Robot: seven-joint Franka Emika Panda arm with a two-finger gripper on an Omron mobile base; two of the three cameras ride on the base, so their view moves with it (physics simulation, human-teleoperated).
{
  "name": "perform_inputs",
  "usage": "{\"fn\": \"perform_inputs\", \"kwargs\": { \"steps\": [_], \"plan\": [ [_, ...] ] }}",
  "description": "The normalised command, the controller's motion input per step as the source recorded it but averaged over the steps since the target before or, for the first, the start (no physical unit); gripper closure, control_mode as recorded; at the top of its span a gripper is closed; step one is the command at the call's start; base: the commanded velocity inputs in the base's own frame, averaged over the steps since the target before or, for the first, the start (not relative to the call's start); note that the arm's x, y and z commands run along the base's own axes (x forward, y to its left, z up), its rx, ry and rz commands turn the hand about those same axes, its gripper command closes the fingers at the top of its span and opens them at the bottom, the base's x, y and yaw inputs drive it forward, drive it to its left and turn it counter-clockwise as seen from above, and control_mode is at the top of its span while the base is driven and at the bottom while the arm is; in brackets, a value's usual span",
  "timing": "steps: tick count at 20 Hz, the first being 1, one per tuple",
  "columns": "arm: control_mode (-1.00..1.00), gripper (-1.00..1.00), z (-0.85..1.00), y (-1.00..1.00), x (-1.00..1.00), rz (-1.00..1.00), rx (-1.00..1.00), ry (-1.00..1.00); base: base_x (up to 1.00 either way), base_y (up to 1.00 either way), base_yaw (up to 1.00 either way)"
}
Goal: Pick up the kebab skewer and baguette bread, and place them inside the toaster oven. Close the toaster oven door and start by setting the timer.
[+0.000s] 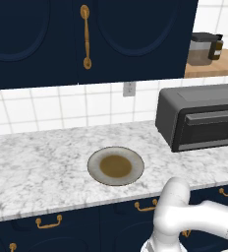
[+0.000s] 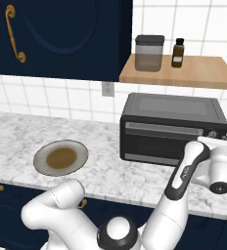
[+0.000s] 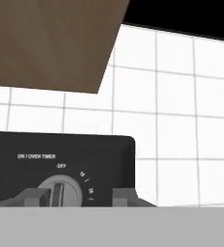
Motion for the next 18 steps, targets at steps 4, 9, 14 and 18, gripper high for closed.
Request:
{"fn": "perform_inputs", "kwargs": {
  "steps": [4,9,14,18],
  "plan": [
    [-1.0,1.0,0.06,0.29,0.15,-0.03,-0.1,-0.08,0.0,0.0,0.0],
    [-1.0,1.0,0.11,0.29,0.25,-0.04,-0.16,-0.06,0.0,0.0,0.0],
    [-1.0,1.0,0.1,0.23,0.27,-0.05,-0.19,0.0,0.0,0.0,0.0],
    [-1.0,1.0,0.07,0.13,0.39,-0.12,-0.19,0.0,0.0,0.0,0.0]
  ]
}}
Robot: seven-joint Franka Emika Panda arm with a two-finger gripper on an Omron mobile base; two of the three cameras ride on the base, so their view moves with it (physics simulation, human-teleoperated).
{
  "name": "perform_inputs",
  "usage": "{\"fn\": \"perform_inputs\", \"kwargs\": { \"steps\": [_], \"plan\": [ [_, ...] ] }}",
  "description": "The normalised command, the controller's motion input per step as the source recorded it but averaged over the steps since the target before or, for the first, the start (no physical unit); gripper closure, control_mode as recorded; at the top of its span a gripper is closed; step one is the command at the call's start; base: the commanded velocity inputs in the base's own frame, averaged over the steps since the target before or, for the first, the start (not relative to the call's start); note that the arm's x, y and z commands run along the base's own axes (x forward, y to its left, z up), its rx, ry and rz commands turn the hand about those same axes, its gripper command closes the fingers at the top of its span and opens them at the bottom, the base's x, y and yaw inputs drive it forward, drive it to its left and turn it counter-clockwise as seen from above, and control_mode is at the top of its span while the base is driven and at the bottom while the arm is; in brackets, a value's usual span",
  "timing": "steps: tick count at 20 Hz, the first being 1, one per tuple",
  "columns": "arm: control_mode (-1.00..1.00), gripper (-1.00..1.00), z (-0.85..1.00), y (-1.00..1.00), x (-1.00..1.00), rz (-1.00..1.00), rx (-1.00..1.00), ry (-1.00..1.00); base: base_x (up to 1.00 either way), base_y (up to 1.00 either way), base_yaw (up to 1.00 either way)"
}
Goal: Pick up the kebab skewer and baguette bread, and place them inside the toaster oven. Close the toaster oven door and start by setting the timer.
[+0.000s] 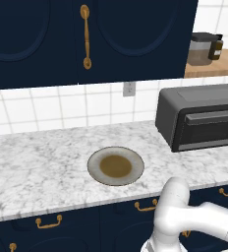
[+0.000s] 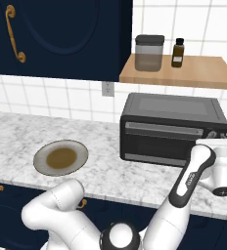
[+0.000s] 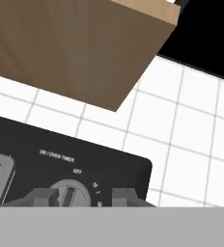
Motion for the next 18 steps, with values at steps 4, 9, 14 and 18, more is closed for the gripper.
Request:
{"fn": "perform_inputs", "kwargs": {
  "steps": [4,9,14,18],
  "plan": [
    [-1.0,1.0,0.01,0.09,0.36,-0.2,-0.14,0.0,0.0,0.0,0.0],
    [-1.0,1.0,0.0,0.12,0.27,-0.2,-0.09,0.07,0.0,0.0,0.0],
    [-1.0,1.0,0.0,0.13,0.28,-0.12,-0.04,0.13,0.0,0.0,0.0],
    [-1.0,1.0,-0.01,0.08,0.08,-0.04,-0.02,0.13,0.0,0.0,0.0]
  ]
}}
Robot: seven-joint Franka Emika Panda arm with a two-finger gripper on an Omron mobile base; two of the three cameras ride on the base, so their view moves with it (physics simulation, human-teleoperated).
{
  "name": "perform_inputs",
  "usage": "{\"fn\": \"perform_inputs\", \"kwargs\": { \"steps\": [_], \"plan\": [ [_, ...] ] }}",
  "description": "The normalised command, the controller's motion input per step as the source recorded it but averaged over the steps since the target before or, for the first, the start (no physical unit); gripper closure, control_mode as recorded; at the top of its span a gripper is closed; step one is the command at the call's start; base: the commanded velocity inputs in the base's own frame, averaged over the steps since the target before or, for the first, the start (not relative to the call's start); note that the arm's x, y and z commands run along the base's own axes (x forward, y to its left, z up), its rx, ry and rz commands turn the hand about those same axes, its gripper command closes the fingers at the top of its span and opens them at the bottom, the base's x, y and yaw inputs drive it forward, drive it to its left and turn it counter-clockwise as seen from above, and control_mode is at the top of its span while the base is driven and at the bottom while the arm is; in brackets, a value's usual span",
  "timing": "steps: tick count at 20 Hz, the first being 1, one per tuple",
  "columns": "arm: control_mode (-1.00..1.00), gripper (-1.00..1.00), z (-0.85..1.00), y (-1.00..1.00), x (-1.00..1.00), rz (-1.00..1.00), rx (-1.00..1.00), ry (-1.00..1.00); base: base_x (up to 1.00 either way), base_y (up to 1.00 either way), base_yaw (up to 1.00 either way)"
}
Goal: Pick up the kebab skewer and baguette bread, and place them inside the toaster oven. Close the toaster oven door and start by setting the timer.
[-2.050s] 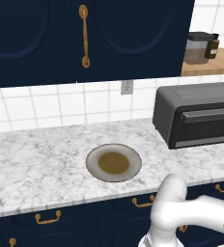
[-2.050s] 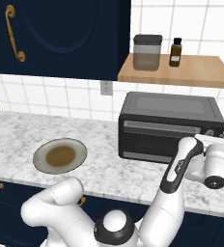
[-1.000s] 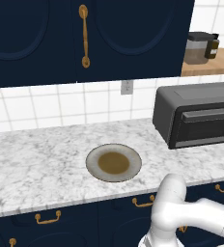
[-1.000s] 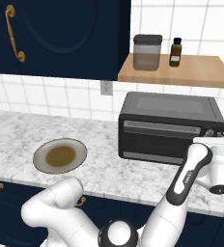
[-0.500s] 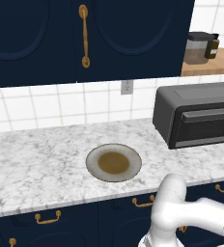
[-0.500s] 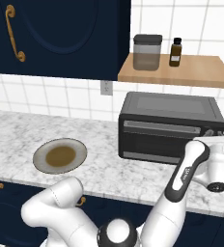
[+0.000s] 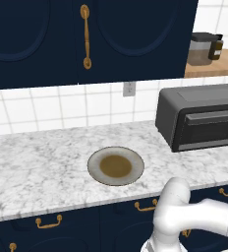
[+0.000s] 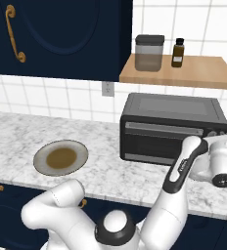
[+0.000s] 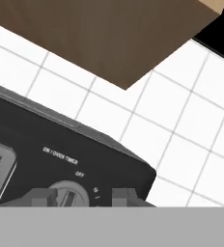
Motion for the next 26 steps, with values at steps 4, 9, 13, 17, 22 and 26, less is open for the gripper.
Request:
{"fn": "perform_inputs", "kwargs": {
  "steps": [4,9,13,17,22,26],
  "plan": [
    [-1.0,1.0,-0.13,0.14,0.0,-0.06,0.0,0.12,0.0,0.0,0.0],
    [-1.0,1.0,-0.14,0.19,0.0,-0.09,0.0,0.04,0.0,0.0,0.0],
    [-1.0,1.0,-0.14,0.12,0.0,-0.09,0.04,0.0,0.0,0.0,0.0],
    [-1.0,1.0,-0.18,0.15,0.0,-0.06,0.09,0.0,0.0,0.0,0.0],
    [-1.0,1.0,-0.22,0.27,0.0,0.0,0.12,0.0,0.0,0.0,0.0],
    [-1.0,1.0,-0.16,0.42,0.0,0.0,0.08,-0.03,0.0,0.0,0.0]
  ]
}}
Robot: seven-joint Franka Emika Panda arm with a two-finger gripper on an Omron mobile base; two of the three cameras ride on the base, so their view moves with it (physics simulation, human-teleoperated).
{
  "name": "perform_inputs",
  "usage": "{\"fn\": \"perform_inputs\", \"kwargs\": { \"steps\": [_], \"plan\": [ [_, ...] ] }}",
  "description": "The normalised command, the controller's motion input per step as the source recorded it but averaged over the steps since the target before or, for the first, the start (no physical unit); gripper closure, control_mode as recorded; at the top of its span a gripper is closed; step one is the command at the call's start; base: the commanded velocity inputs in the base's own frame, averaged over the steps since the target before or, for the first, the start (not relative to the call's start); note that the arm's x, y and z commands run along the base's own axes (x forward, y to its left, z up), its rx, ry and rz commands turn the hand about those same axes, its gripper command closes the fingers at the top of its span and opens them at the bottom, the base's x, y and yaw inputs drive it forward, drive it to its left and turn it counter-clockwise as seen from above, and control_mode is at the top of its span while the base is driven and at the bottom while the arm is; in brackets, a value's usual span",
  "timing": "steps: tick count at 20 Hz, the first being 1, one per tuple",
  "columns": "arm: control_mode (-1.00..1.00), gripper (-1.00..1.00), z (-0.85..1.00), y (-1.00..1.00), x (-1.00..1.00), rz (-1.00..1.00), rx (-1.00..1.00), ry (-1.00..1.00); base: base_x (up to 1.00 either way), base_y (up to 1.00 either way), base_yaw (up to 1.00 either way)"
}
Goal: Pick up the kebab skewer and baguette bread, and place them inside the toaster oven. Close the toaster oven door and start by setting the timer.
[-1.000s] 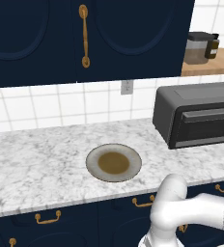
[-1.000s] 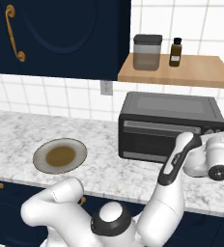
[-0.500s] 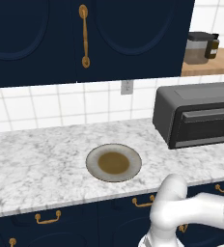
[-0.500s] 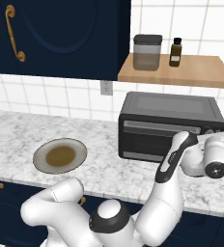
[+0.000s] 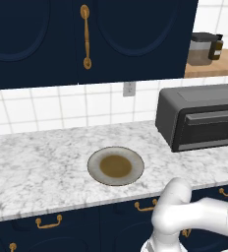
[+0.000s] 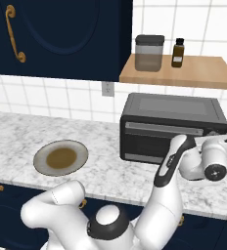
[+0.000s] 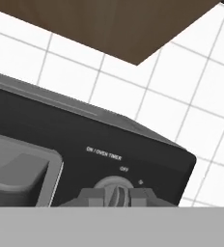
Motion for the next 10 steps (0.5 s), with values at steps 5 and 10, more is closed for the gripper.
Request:
{"fn": "perform_inputs", "kwargs": {
  "steps": [5,10],
  "plan": [
    [-1.0,1.0,-0.08,0.34,0.03,0.0,0.07,-0.04,0.0,0.0,0.0],
    [-1.0,1.0,0.0,0.02,0.17,0.0,0.08,-0.06,0.0,0.0,0.0]
  ]
}}
